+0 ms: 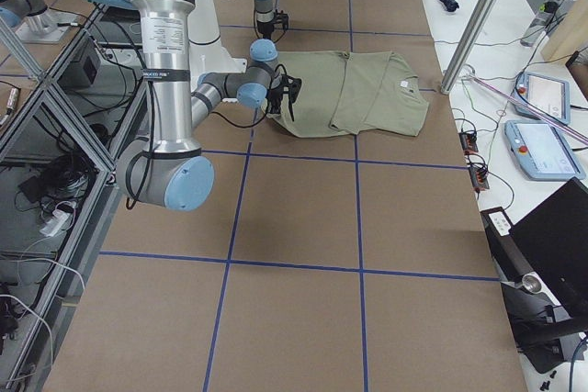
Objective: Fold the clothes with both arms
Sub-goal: 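Grasp the hem corner with the left gripper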
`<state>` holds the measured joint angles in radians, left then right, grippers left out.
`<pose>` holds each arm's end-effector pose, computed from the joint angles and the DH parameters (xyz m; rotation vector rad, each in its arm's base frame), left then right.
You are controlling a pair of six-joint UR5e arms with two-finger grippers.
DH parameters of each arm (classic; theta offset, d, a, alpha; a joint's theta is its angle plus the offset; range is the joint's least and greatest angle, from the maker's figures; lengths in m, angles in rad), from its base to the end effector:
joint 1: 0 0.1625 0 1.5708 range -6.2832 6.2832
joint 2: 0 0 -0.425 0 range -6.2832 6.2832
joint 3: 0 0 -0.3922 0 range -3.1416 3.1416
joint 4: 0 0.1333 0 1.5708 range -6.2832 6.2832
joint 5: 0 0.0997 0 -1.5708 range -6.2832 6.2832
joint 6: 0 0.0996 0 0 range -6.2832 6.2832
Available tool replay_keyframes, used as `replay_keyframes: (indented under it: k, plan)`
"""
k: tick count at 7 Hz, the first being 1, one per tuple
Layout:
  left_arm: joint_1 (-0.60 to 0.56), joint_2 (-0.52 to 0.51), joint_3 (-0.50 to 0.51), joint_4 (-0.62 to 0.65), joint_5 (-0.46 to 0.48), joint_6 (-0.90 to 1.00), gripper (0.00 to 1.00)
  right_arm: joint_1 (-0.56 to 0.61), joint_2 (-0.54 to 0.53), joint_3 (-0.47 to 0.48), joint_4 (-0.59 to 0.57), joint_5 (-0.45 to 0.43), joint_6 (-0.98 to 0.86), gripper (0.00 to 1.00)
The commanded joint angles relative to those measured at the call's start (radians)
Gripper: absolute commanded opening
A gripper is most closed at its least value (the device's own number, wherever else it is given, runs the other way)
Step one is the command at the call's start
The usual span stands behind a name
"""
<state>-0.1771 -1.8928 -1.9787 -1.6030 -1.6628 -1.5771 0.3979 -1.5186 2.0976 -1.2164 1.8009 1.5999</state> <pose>0.5366 -0.2222 0.3070 -0.0222 0.7669 -0.1393 -0.4068 -0.2909 0.3499 -0.0393 -0.9556 0.2867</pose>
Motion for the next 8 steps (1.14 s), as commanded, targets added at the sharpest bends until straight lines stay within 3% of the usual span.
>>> replay_keyframes:
  k: [1, 4, 8]
  plan:
    - [0.002, -0.002, 0.015, 0.000, 0.002, -0.004, 0.71, 0.001, 0.000, -0.001, 0.000, -0.002, 0.000, 0.00]
    - [-0.004, -0.002, 0.015, 0.000, 0.002, -0.004, 0.59, 0.001, -0.002, -0.001, 0.000, -0.002, 0.000, 0.00]
    - [-0.002, -0.002, 0.001, 0.000, -0.002, -0.006, 0.23, 0.002, -0.002, 0.001, 0.000, -0.002, 0.000, 0.00]
